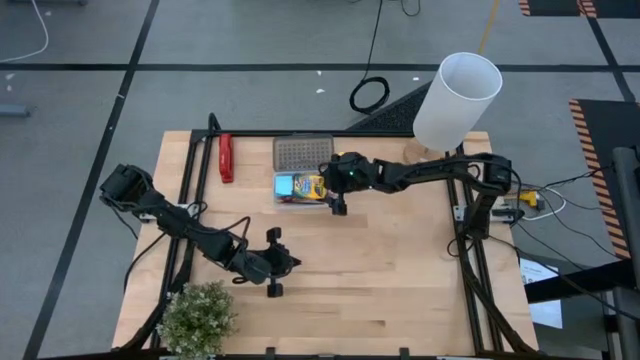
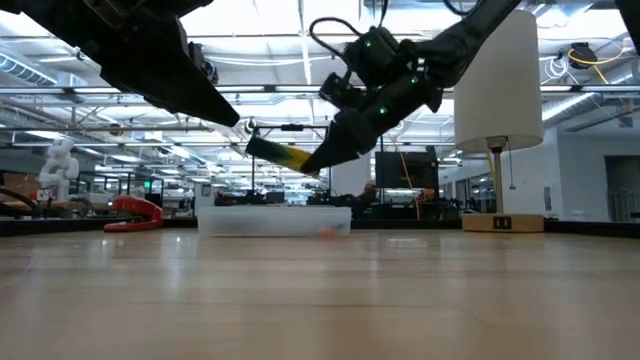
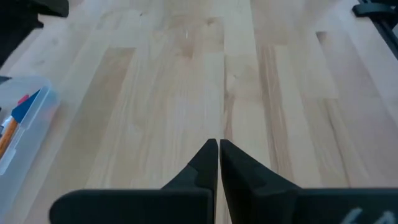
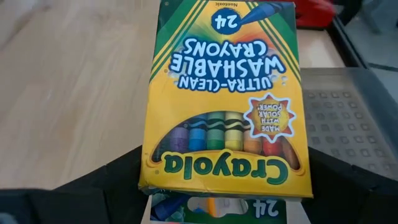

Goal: Pack school essentials
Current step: Put the yellow crayon box into the black supply box

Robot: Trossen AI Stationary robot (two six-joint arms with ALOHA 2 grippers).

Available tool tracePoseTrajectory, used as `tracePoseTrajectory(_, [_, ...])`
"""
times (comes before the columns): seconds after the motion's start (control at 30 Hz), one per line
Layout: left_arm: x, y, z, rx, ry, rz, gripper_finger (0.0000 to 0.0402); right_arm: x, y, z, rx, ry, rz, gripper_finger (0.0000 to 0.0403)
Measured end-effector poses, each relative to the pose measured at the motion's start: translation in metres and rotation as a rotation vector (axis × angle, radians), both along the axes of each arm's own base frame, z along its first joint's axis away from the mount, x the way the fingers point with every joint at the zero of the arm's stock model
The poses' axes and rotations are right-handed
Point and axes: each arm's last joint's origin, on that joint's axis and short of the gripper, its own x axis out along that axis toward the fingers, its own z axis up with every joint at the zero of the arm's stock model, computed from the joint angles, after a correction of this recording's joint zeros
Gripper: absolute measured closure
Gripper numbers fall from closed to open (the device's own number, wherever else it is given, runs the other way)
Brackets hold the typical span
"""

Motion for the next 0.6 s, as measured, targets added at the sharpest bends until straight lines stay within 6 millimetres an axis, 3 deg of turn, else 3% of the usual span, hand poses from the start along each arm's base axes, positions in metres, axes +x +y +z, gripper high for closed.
tracePoseTrajectory(0.27, [0.001,0.000,0.001,-0.001,-0.013,-0.004,0.0380,-0.003,-0.020,-0.019,0.019,0.045,0.022,0.0074])
tracePoseTrajectory(0.6, [0.001,0.000,0.001,-0.001,-0.014,-0.004,0.0380,-0.004,-0.029,-0.045,0.035,0.125,0.010,0.0074])
